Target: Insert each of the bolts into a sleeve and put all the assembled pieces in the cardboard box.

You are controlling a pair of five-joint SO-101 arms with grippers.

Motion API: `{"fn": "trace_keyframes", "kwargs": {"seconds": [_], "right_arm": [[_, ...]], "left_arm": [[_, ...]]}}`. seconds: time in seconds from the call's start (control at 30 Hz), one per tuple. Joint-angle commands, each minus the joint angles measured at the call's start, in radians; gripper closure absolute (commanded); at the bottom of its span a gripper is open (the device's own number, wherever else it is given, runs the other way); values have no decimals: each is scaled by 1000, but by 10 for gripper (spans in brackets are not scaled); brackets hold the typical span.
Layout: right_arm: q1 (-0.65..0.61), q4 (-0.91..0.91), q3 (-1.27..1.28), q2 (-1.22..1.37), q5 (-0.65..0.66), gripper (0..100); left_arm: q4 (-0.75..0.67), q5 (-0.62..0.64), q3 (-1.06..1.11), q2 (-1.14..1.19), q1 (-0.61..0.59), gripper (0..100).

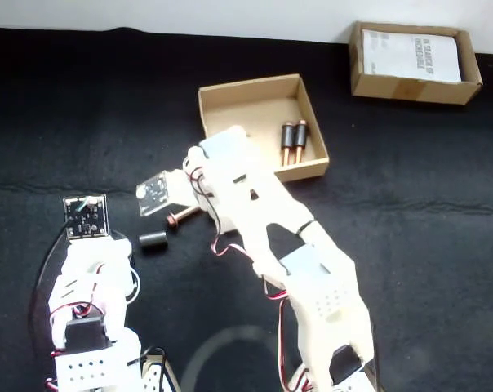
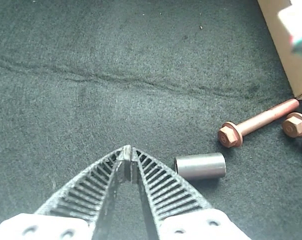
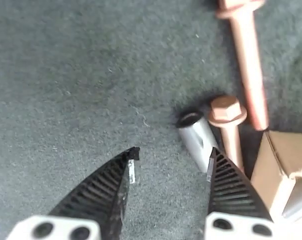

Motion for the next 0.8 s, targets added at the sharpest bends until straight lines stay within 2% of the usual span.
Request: {"fn": "trace_keyframes", "kwargs": {"seconds": [0.0, 0.43, 0.5, 0.6, 0.67, 0.77], "right_arm": [[33, -18, -51, 21, 9, 796], [31, -128, -56, 153, 2, 798], [31, -139, -56, 170, 2, 840], [31, -139, -56, 183, 0, 998], [36, -133, -56, 183, 0, 974], [44, -127, -58, 176, 0, 991]], "left_arm": [[-18, -6, 18, 1, -16, 962], [-18, -6, 18, 1, -16, 962], [-18, -6, 18, 1, -16, 962], [-18, -6, 18, 1, -16, 962], [-18, -6, 18, 1, -16, 962], [-18, -6, 18, 1, -16, 962]]}}
